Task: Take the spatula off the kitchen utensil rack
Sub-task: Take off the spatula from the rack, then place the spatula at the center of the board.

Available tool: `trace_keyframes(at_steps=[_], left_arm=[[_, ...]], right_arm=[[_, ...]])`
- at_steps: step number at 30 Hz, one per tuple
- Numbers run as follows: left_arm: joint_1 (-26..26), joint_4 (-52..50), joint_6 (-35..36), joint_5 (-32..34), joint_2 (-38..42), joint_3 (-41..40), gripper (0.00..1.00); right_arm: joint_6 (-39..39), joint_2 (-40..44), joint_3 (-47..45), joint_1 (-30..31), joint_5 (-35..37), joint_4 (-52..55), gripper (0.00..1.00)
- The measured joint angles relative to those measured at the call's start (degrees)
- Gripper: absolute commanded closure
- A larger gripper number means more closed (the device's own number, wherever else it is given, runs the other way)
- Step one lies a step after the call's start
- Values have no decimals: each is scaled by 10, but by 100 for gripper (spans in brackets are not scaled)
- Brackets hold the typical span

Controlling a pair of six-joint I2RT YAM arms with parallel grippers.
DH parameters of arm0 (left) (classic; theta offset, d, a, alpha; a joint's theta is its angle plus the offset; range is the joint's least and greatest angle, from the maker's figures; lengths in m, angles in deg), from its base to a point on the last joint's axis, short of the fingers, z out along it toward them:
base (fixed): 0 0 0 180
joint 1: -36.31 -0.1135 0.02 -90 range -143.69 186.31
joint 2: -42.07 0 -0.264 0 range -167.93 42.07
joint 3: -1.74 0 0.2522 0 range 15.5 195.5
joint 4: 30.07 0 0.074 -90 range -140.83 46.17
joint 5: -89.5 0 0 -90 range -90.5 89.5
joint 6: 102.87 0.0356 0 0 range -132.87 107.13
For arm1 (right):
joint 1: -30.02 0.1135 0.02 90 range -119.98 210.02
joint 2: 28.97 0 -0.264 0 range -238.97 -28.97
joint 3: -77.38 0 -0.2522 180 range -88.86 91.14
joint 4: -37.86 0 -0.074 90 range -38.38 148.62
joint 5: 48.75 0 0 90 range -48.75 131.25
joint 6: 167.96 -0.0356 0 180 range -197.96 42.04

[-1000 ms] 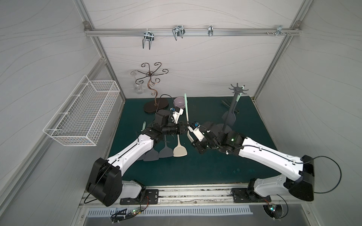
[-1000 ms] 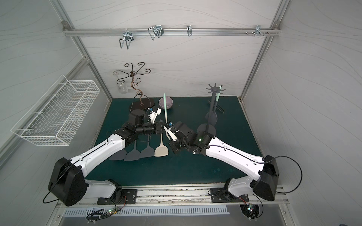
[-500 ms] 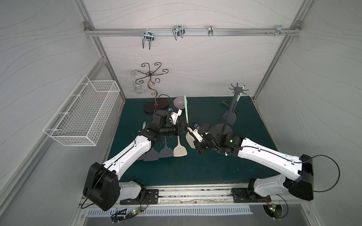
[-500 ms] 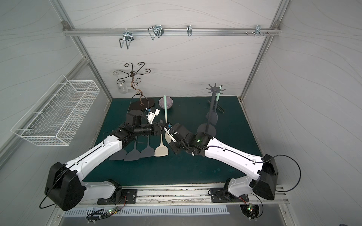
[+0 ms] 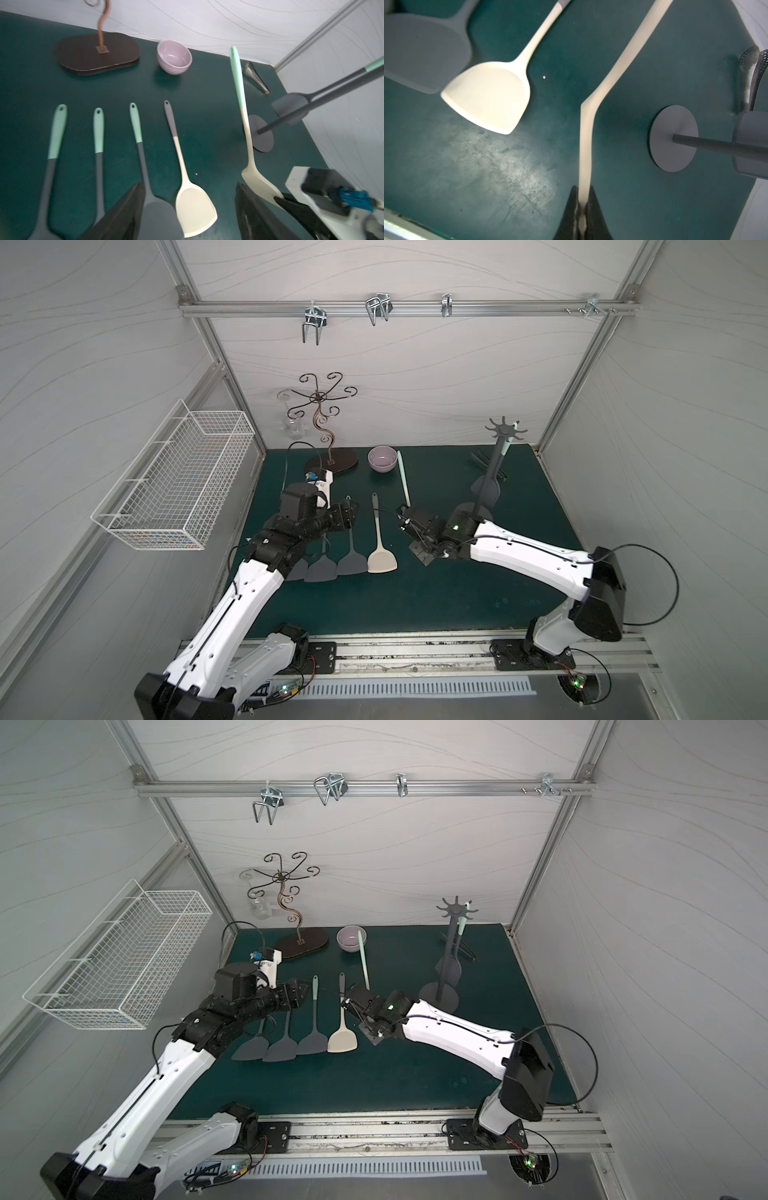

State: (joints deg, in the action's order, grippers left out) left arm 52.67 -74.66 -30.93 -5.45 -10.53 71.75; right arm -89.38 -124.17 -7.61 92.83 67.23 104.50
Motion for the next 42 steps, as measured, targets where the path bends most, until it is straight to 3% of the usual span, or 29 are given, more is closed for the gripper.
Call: trace_keyframes(at_steps=[13, 24, 28, 34, 42], left_arm=[[-21, -71, 40, 59, 34, -2, 25], [-21, -79, 45, 70, 38, -9, 24], [-21, -80, 47, 76, 38, -9, 24], [-21, -80, 50, 81, 38, -10, 23], [-21, -84, 55, 89, 43, -16, 23]], right_arm=[[-64, -168, 107, -5, -11, 109, 100], [-85, -233, 179, -24, -28, 158, 100], [-85, -251, 200, -22, -33, 173, 93], [-84, -282, 218, -22, -60, 178, 72], [-89, -293, 221, -27, -111, 164, 64]])
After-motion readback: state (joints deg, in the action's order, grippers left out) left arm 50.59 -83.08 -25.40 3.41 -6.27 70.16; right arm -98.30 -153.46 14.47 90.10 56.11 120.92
